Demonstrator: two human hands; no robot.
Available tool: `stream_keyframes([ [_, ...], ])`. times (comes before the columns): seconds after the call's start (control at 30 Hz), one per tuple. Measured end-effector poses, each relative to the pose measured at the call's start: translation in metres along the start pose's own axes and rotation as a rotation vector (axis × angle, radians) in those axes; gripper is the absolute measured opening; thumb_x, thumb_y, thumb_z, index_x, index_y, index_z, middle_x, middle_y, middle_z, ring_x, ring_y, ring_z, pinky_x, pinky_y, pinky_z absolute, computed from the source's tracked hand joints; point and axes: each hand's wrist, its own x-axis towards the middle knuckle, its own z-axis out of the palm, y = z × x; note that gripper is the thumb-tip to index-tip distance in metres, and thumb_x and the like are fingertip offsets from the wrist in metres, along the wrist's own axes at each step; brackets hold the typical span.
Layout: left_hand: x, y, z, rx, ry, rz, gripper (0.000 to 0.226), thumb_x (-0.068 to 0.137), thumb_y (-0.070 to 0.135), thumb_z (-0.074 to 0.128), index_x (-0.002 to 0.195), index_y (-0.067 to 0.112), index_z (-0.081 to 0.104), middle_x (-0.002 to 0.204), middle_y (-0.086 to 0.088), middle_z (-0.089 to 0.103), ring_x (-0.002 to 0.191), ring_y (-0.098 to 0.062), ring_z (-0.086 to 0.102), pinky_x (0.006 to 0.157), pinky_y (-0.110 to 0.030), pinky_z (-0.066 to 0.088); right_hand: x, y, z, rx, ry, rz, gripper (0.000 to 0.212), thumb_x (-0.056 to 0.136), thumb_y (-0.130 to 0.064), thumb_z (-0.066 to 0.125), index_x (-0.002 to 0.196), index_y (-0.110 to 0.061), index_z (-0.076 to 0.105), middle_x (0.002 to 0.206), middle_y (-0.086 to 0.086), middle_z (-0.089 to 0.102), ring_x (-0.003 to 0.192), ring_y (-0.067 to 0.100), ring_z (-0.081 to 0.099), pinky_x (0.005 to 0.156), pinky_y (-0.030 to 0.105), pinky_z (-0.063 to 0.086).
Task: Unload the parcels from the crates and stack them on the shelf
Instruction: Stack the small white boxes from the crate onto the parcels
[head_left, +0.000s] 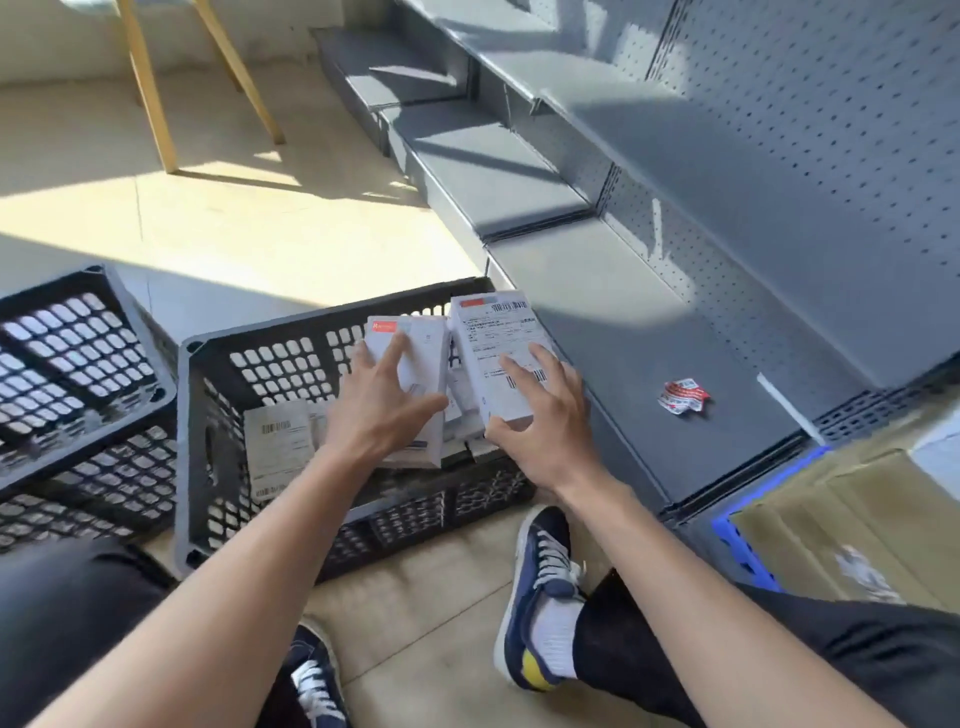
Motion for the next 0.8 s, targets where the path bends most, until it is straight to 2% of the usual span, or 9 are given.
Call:
stream_keyframes([
  [0.1,-0.015,0.052,-0.005,-0.018,0.024,0.104,0.089,0.071,0.061,0.069,0.146,0.042,0.025,0.138,-0.012,0.037,0.109,-0.032,0.056,0.081,-0.046,0.057,-0.018,0.014,-0.046,0.0,0.104,0.016,0.072,0.077,-0.046,0.065,0.146,-0.029,0.051,0.158,0.003,0.033,0.139,0.029,0.027,0.112,0.048,0.03],
  [0.2,-0.033,0.101,-0.011,-0.028,0.056,0.193,0.09,0.072,0.063,0.071,0.147,0.042,0.026,0.137,-0.01,0.037,0.109,-0.031,0.057,0.077,-0.043,0.057,-0.034,0.029,-0.09,-0.011,0.207,0.019,0.071,0.075,-0.046,0.063,0.143,-0.029,0.055,0.156,0.005,0.036,0.137,0.033,0.032,0.109,0.051,0.035],
  [0.37,-0.062,0.177,-0.017,-0.066,0.083,0.311,0.091,0.069,0.065,0.068,0.147,0.044,0.025,0.137,-0.006,0.036,0.115,-0.033,0.055,0.086,-0.052,0.058,-0.066,0.053,-0.158,-0.043,0.323,0.037,0.071,0.075,-0.051,0.057,0.142,-0.03,0.056,0.157,0.003,0.036,0.138,0.031,0.032,0.105,0.048,0.035],
  [0.5,-0.085,0.232,-0.016,-0.068,0.091,0.392,0.099,0.063,0.073,0.061,0.15,0.043,0.026,0.138,-0.006,0.038,0.12,-0.031,0.054,0.088,-0.052,0.057,-0.091,0.076,-0.205,-0.063,0.419,0.056,0.07,0.074,-0.054,0.054,0.139,-0.028,0.059,0.154,0.004,0.04,0.133,0.033,0.036,0.104,0.05,0.038],
  [0.7,-0.097,0.296,-0.003,-0.049,0.077,0.499,0.096,0.066,0.07,0.061,0.151,0.044,0.025,0.141,-0.006,0.038,0.122,-0.029,0.054,0.092,-0.05,0.055,-0.118,0.109,-0.254,-0.097,0.522,0.112,0.069,0.074,-0.049,0.063,0.139,-0.025,0.06,0.151,0.002,0.042,0.133,0.032,0.037,0.103,0.048,0.038],
  [0.8,-0.098,0.319,0.01,-0.062,0.038,0.544,0.093,0.069,0.064,0.064,0.152,0.043,0.027,0.137,-0.004,0.04,0.121,-0.028,0.054,0.09,-0.049,0.054,-0.126,0.122,-0.263,-0.112,0.557,0.164,0.068,0.074,-0.049,0.061,0.137,-0.024,0.061,0.151,0.0,0.042,0.135,0.031,0.037,0.104,0.049,0.038],
])
